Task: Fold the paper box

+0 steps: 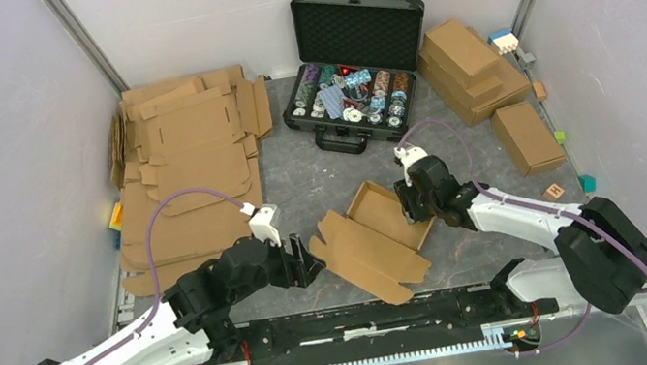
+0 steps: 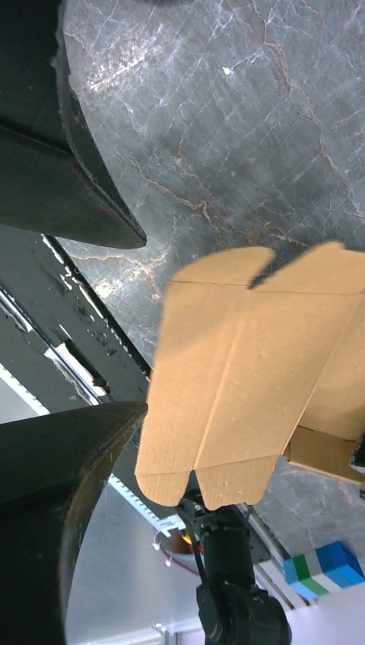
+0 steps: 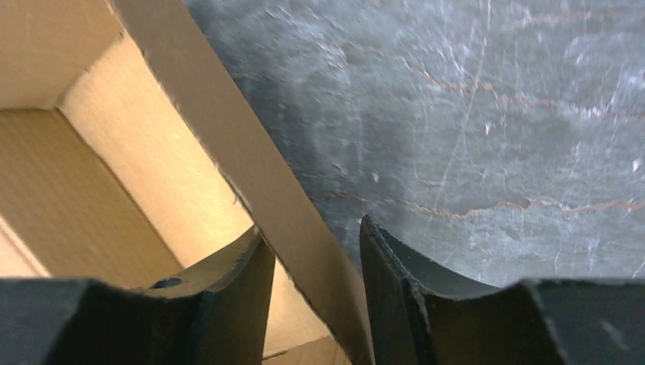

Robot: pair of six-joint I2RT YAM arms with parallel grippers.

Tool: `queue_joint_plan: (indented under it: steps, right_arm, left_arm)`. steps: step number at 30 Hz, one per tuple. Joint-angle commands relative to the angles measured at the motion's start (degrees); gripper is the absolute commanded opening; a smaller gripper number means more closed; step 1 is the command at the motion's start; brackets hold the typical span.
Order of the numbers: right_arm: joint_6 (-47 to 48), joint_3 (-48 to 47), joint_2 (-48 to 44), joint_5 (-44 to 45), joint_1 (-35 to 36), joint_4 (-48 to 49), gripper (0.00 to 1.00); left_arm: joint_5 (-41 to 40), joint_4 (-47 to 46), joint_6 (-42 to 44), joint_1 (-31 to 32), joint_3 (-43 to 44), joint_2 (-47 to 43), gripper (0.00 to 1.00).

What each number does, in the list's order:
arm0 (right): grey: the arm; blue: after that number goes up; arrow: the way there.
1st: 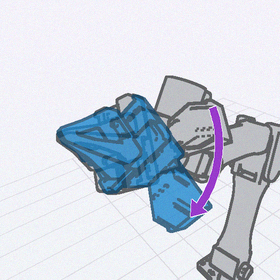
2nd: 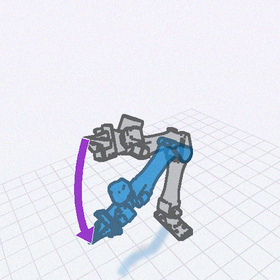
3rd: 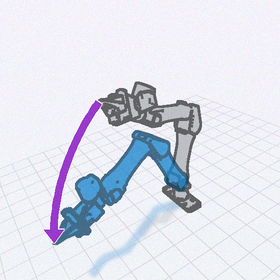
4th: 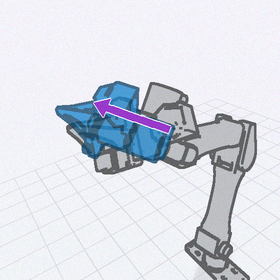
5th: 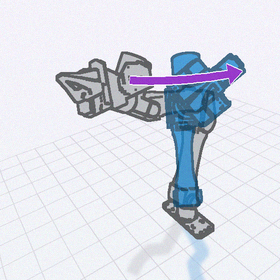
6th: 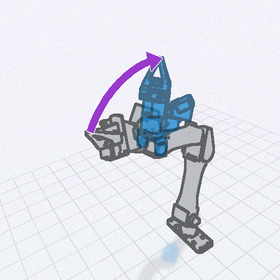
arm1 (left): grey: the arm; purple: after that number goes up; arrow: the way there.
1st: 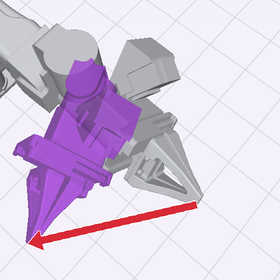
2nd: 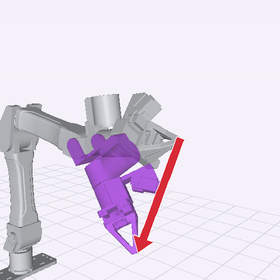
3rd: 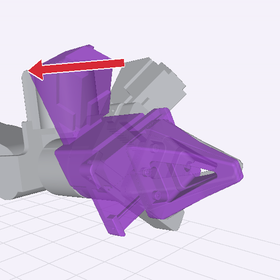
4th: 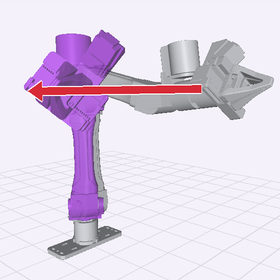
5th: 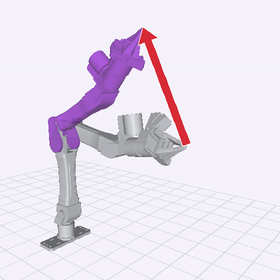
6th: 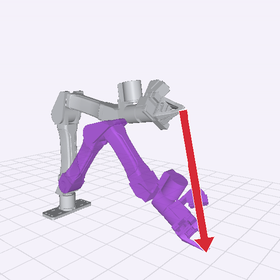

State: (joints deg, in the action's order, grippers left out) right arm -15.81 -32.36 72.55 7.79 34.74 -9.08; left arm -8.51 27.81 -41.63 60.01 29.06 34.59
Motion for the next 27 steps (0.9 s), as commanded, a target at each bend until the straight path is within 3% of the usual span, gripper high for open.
queue_joint_plan:
  steps: [1,6,10,13,20,27]
  right_arm:
    - [-1.2,3.0,0.3,-5.5,-3.3,3.7,0.52]
    - [-1.3,3.8,-0.4,-7.6,-4.2,3.8,0.59]
    - [-2.3,4.8,-2.6,-11.6,-4.2,3.8,0.67]
    - [-3.3,5.7,-4.9,-13.1,-4.2,3.1,0.73]
    - [-5.1,8.3,-12.0,-15.6,-4.2,1.0,0.78]
    - [-5.5,11.5,-16.0,-17.9,-4.2,-0.2,0.78]
  left_arm:
    - [2.3,0.7,-3.6,-0.5,-0.8,-1.3,0.8]
    - [7.1,-4.1,-6.2,-0.4,-2.8,-1.6,0.8]
    - [11.3,-14.5,-9.1,-0.4,-7.7,0.1,0.79]
    - [9.8,-19.0,-9.4,-0.4,-9.3,3.6,0.76]
    - [4.8,-31.9,-8.6,-0.5,-10.6,15.6,0.71]
    - [8.2,-44.2,-7.9,-4.3,-9.7,26.5,0.71]
